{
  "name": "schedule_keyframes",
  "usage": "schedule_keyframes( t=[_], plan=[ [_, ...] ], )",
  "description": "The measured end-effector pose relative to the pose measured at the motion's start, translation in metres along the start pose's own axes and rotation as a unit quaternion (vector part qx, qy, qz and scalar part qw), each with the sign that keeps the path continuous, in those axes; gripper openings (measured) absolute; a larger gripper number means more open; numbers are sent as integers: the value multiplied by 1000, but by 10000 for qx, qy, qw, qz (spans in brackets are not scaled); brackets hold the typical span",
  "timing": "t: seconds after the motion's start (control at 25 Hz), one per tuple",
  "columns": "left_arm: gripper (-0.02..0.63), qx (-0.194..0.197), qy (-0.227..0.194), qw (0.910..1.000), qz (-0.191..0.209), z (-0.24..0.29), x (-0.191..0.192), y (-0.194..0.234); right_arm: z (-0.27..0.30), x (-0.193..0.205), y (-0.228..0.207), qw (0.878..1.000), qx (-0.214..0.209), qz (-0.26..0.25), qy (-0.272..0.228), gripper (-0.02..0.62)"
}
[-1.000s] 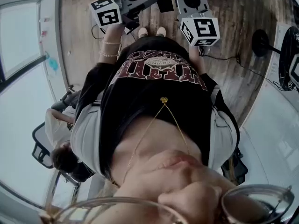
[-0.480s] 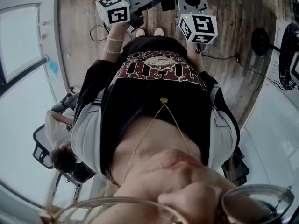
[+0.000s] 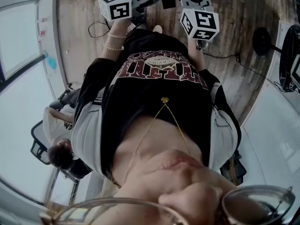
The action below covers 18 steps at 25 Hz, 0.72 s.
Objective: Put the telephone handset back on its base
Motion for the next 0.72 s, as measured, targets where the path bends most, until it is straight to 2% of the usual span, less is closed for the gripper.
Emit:
schedule_keyframes(
  t=[0.32,0.72],
  plan=[
    [75,-8,45,10000,-73,0,-6,23,24,1,-2,10000,24,15,12,23],
    [75,185,330,9986,-361,-3,-39,77,90,-11,-5,9997,232,-24,96,23]
  ],
)
Point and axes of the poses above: the fingertips, and each gripper's own axes: z forward along the fingers, y to its left, x out of its underside, the point moved 7 cm from there along -z, backward along the fingers, and after that the axes turned 11 degrees about x, right-handed, at the moved point
